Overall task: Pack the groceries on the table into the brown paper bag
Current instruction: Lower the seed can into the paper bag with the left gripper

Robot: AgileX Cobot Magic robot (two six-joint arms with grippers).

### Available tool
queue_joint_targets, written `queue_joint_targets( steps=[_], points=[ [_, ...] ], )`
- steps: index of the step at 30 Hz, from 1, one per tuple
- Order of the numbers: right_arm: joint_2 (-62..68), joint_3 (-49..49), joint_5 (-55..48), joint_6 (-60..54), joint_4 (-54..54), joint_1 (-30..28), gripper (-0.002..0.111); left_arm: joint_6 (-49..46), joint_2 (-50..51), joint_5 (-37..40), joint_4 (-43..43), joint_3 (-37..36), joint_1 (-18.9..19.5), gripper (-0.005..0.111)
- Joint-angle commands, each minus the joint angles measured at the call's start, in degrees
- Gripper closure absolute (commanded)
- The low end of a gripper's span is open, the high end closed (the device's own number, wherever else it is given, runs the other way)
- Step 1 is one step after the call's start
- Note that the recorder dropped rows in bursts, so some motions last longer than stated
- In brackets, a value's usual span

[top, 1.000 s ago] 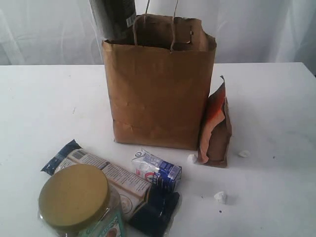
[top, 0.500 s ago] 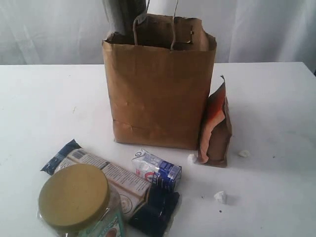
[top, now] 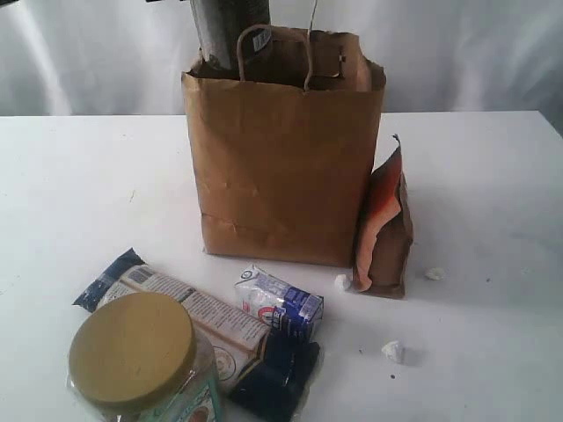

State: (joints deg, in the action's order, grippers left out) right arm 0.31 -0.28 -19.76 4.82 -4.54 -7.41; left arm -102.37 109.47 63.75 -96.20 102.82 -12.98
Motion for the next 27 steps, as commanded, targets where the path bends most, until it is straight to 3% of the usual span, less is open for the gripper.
queue_joint_targets(
  steps=[1,27],
  points=[
    [-0.31,0.28,0.10,-0.61,-0.09,0.02,0.108,0.82,-0.75,2.20,-3.74,0.59,0.24,0.107],
    [-0.31,0.28,0.10,-0.61,0.05,0.02,0.108,1.47,0.13,0.15,-3.28,0.59,0.24,0.107]
  ],
)
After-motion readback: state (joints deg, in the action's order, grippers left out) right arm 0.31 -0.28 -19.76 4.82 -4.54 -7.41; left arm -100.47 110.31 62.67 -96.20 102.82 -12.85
